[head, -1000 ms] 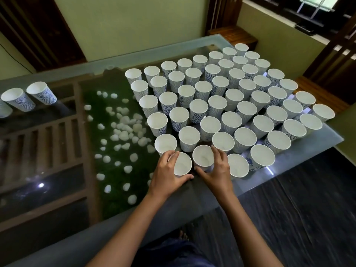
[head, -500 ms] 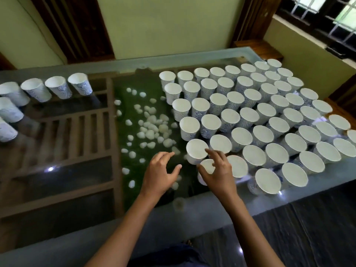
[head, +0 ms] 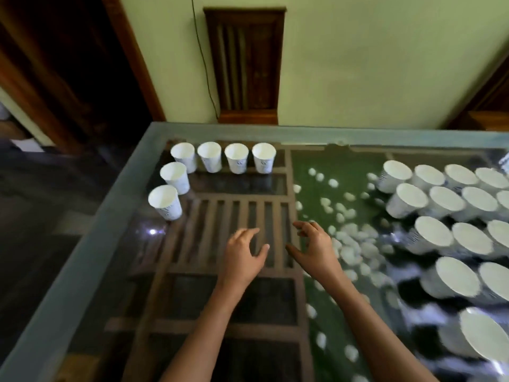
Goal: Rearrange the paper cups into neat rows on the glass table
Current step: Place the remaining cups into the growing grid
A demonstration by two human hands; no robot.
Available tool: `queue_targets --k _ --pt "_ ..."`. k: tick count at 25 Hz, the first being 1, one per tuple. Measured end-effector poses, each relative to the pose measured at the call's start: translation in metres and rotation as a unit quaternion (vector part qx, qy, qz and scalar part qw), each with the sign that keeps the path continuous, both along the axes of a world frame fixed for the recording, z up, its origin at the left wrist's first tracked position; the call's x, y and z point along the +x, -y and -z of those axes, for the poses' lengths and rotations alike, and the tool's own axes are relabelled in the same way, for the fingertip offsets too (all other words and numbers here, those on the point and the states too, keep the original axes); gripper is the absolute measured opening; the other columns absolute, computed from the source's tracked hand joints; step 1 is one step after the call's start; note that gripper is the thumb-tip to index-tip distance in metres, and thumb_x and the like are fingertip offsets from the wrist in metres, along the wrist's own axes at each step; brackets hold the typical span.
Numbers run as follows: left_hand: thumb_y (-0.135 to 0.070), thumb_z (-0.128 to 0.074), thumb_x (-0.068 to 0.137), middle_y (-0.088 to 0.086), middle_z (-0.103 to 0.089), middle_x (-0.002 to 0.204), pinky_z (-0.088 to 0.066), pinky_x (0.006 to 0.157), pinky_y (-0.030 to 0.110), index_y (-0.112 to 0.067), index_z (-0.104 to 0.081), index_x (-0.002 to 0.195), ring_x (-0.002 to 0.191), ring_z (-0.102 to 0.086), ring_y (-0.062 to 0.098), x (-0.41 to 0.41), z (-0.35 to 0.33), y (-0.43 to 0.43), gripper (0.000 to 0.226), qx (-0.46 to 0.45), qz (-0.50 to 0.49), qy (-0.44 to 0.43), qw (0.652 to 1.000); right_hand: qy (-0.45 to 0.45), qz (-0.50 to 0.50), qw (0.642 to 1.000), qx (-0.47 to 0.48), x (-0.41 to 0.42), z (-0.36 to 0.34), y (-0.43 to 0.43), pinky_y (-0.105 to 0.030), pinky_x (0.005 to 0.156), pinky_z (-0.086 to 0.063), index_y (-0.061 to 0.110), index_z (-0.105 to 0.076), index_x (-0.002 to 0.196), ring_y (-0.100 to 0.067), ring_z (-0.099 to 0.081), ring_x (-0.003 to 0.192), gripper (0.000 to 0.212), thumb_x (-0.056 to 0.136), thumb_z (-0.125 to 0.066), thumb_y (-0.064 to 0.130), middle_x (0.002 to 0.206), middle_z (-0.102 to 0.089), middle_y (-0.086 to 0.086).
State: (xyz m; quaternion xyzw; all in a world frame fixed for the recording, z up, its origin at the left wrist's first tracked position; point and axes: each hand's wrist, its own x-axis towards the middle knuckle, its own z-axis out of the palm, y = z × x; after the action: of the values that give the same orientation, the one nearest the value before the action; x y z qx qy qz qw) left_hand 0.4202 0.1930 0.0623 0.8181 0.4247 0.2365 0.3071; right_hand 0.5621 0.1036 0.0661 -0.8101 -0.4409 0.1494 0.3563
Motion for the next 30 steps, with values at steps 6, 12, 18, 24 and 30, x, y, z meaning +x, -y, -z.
queue_targets --k 6,12,18,24,30 --pt "-0.030 -0.066 0.080 0.003 -0.057 0.121 -0.038 0.089 0.022 -0.015 -0.058 0.121 0.113 -0.053 0.020 0.032 -0.016 -0.138 0.044 0.057 0.008 -0.018 0.998 0.031 -0.005 0.999 0.005 0.028 -0.006 -0.132 -0.026 0.088 -0.042 0.009 -0.053 0.124 -0.023 -0.056 0.106 0.055 0.073 -0.074 0.017 0.118 -0.055 -0.010" --pt "-0.031 -0.067 0.079 0.007 -0.043 0.137 -0.034 0.101 0.030 -0.012 -0.042 0.134 0.125 -0.039 0.022 0.099 -0.007 -0.250 0.063 0.074 0.072 -0.048 0.993 0.040 0.037 0.999 -0.001 0.085 0.008 -0.230 -0.030 0.103 -0.033 0.010 -0.042 0.134 -0.025 -0.040 0.125 0.071 0.072 -0.076 0.020 0.137 -0.040 -0.010" --pt "-0.041 -0.066 0.077 0.006 -0.027 0.149 -0.027 0.109 0.034 -0.014 -0.027 0.143 0.136 -0.025 0.022 0.136 0.034 -0.297 0.081 0.058 0.125 -0.136 0.981 0.028 0.044 0.998 -0.027 0.112 0.048 -0.270 -0.036 0.109 -0.031 0.015 -0.027 0.143 -0.023 -0.031 0.133 0.092 0.070 -0.078 0.038 0.146 -0.026 -0.008" --pt "-0.038 -0.068 0.075 0.002 -0.043 0.133 -0.036 0.098 0.030 -0.014 -0.040 0.136 0.120 -0.041 0.020 0.127 0.036 -0.285 0.071 0.079 0.109 -0.103 0.986 0.011 0.075 0.996 0.039 0.102 0.050 -0.262 -0.019 0.089 -0.030 0.012 -0.035 0.138 -0.019 -0.042 0.118 0.082 0.070 -0.078 0.029 0.131 -0.041 -0.007" --pt "-0.042 -0.072 0.072 0.001 -0.044 0.132 -0.040 0.095 0.028 -0.015 -0.044 0.133 0.118 -0.045 0.018 0.099 0.016 -0.209 0.073 0.045 0.112 -0.090 0.989 -0.003 0.094 0.994 0.049 0.076 0.030 -0.180 -0.017 0.087 -0.032 0.012 -0.039 0.136 -0.019 -0.045 0.116 0.080 0.069 -0.078 0.025 0.129 -0.043 -0.004"
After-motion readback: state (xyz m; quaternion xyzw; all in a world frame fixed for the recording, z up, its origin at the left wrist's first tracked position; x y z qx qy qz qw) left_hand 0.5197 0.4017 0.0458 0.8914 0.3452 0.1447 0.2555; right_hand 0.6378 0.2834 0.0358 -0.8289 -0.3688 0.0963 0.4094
